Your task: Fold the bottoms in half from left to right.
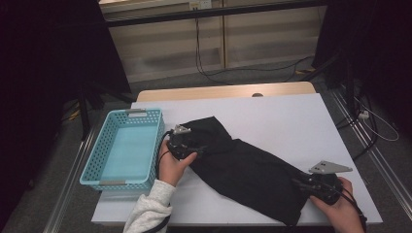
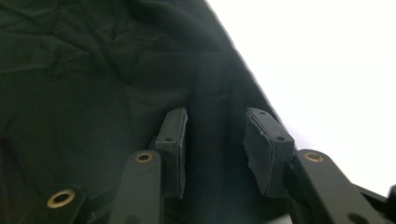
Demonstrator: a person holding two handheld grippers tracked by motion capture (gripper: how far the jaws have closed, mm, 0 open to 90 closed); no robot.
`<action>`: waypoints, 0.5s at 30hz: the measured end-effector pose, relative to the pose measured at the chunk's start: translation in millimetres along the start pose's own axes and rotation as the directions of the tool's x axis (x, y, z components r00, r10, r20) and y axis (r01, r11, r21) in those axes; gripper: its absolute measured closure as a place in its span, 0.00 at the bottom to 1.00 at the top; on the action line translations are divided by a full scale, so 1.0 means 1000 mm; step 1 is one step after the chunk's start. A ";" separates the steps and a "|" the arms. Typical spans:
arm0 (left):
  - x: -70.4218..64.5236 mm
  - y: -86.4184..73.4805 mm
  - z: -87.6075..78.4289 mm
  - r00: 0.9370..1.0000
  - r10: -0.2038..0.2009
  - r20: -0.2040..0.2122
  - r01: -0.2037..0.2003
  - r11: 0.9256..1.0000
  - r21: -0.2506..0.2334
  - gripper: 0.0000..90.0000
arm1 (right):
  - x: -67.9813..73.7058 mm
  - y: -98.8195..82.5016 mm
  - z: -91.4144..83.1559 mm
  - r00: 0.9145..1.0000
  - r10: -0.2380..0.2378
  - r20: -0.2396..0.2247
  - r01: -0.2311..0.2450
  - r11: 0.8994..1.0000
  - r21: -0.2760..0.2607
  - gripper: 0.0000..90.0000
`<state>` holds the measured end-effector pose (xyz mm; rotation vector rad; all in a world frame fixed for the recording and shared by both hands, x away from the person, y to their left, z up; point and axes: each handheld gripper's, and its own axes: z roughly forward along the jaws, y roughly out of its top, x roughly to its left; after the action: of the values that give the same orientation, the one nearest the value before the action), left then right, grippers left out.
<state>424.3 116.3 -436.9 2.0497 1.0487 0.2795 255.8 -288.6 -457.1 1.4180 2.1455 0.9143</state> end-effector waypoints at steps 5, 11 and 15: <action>0.000 0.000 0.001 1.000 -0.001 -0.002 0.001 1.000 0.002 0.27 | -0.015 -0.002 -0.011 0.997 0.043 0.056 -0.042 0.999 -0.023 0.67; 0.001 -0.001 0.001 1.000 -0.003 -0.004 0.003 1.000 0.001 0.27 | -0.025 -0.004 -0.019 0.993 0.084 0.080 -0.079 0.995 -0.058 0.67; 0.001 -0.001 0.002 1.000 0.000 -0.003 0.000 1.000 0.005 0.26 | -0.026 -0.004 -0.018 0.992 0.088 0.095 -0.083 0.995 -0.062 0.67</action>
<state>425.1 116.6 -438.9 2.0544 1.0519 0.2807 252.3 -318.9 -447.8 1.5042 1.9849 0.9111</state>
